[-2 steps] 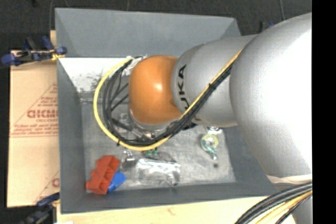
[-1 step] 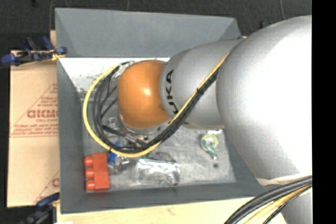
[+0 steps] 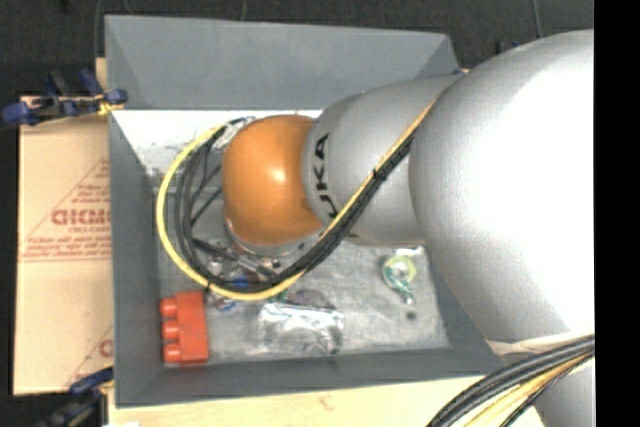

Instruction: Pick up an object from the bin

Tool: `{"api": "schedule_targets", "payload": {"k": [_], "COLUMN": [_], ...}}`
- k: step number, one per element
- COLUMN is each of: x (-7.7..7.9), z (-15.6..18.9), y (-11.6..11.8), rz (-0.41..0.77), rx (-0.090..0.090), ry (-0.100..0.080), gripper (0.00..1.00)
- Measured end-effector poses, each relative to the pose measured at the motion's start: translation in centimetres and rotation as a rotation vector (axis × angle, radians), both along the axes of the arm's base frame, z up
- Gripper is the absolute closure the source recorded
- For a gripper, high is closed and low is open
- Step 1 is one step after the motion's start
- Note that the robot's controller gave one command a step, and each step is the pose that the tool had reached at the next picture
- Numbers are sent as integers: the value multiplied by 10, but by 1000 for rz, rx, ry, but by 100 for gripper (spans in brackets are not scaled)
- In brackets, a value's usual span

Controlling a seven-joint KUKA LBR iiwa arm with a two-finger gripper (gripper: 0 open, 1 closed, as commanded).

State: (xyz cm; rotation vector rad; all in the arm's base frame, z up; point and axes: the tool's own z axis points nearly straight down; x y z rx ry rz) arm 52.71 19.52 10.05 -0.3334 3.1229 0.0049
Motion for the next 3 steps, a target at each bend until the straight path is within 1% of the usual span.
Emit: {"api": "schedule_targets", "payload": {"k": [1,2,3], "x": [-8,-21,-32], "z": [12,104,84], "y": [11,12,17], "rz": [77,127,-286], "rx": [-5,-2,-2], "ry": [-6,-10,1], "gripper": [100,100,100]}}
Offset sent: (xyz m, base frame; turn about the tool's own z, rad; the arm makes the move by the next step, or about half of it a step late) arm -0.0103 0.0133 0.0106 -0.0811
